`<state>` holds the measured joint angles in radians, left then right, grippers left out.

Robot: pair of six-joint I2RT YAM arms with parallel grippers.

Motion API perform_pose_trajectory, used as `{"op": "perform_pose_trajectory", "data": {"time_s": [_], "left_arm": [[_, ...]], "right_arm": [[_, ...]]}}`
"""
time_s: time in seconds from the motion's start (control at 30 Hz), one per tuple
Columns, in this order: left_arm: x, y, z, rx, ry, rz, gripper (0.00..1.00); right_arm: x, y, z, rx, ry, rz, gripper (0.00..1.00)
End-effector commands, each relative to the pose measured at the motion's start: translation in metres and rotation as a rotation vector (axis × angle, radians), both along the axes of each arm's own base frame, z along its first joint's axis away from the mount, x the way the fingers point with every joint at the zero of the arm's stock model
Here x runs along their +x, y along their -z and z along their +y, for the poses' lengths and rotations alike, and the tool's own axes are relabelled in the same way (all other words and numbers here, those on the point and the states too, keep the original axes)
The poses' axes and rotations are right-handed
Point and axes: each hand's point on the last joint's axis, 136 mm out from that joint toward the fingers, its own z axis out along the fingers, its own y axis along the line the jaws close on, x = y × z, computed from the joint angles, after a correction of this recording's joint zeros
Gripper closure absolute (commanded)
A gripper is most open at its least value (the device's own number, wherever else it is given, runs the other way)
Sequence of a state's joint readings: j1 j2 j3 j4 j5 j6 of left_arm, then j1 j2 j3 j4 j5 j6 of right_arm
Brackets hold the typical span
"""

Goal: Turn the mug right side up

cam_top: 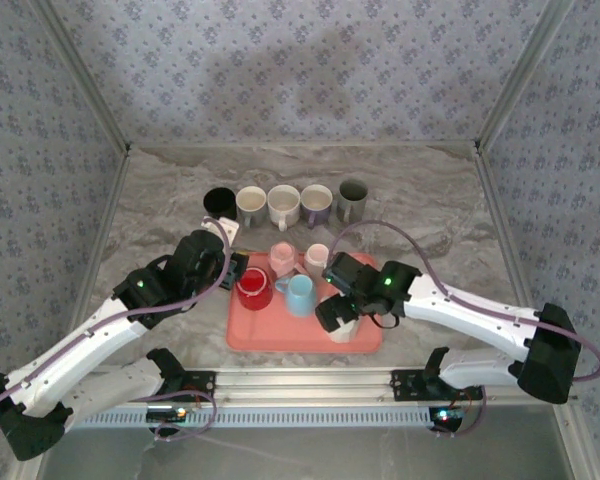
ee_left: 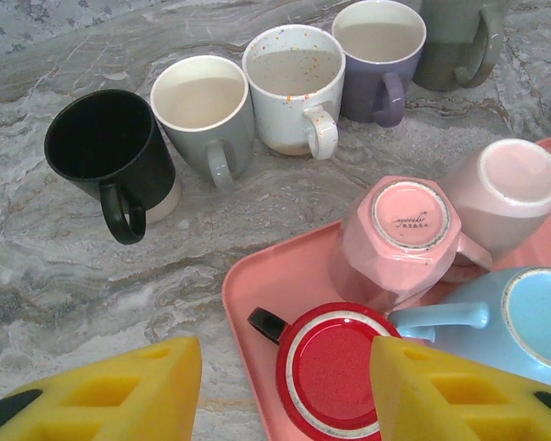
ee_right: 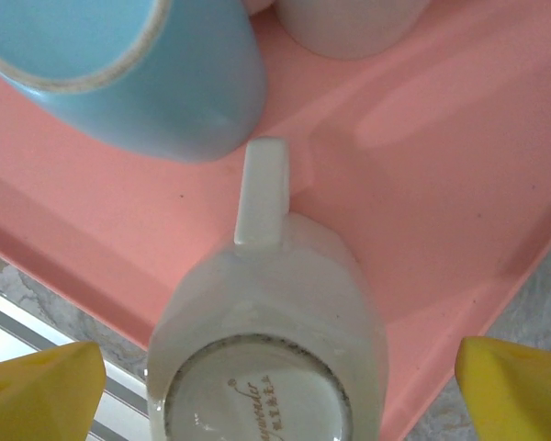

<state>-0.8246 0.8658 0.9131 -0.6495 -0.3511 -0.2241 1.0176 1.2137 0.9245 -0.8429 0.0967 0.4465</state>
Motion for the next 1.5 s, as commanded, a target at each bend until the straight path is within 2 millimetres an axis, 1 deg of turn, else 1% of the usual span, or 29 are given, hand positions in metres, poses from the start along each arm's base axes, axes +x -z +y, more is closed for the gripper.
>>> {"op": "perform_pose_trajectory", "data": {"time_s": [0.0, 0.2, 0.43, 0.7, 0.87, 0.93, 1.03, 1.13, 1.23, 1.33, 1.37, 1.43, 1.47], "left_arm": [[0.002, -0.002, -0.002, -0.007, 0.012, -0.01, 0.49], [0.002, -0.002, -0.002, -0.006, 0.012, -0.012, 0.49], [0.002, -0.002, -0.001, -0.004, 0.012, -0.015, 0.49], [0.002, -0.002, -0.001, -0.003, 0.011, -0.014, 0.49], [0.002, -0.002, -0.001, -0.004, 0.011, -0.015, 0.49], [0.002, -0.002, -0.001, -0.004, 0.009, -0.015, 0.49], [0.002, -0.002, -0.001, -0.004, 0.011, -0.014, 0.49], [0.001, -0.004, -0.002, -0.012, 0.013, -0.013, 0.49], [-0.001, -0.011, -0.005, -0.045, 0.022, -0.014, 0.49], [-0.004, -0.021, -0.011, -0.103, 0.042, -0.013, 0.49], [-0.005, -0.026, -0.014, -0.127, 0.05, -0.008, 0.49], [-0.01, -0.031, -0.023, -0.171, 0.082, 0.02, 0.49], [-0.013, -0.033, -0.029, -0.194, 0.098, 0.05, 0.49]], "right_arm": [[-0.009, 0.014, -0.005, -0.022, 0.035, 0.049, 0.0], [-0.013, 0.038, -0.009, -0.092, 0.022, 0.092, 0.0], [-0.017, 0.051, -0.005, -0.11, 0.007, 0.136, 0.01], [-0.017, 0.055, -0.007, -0.129, -0.001, 0.145, 0.23], [-0.017, 0.055, -0.01, -0.143, -0.013, 0.151, 0.45], [-0.017, 0.052, -0.01, -0.139, -0.022, 0.146, 0.51], [-0.009, 0.036, -0.007, -0.114, -0.031, 0.081, 0.57], [-0.004, 0.011, -0.004, -0.092, -0.085, -0.021, 0.57], [0.004, -0.019, -0.007, -0.08, -0.122, -0.152, 0.62], [0.016, -0.056, -0.013, -0.068, -0.145, -0.326, 0.7], [0.022, -0.069, -0.015, -0.065, -0.15, -0.392, 0.73], [0.031, -0.092, -0.018, -0.062, -0.17, -0.508, 0.76], [0.033, -0.102, -0.018, -0.049, -0.199, -0.555, 0.79]]}}
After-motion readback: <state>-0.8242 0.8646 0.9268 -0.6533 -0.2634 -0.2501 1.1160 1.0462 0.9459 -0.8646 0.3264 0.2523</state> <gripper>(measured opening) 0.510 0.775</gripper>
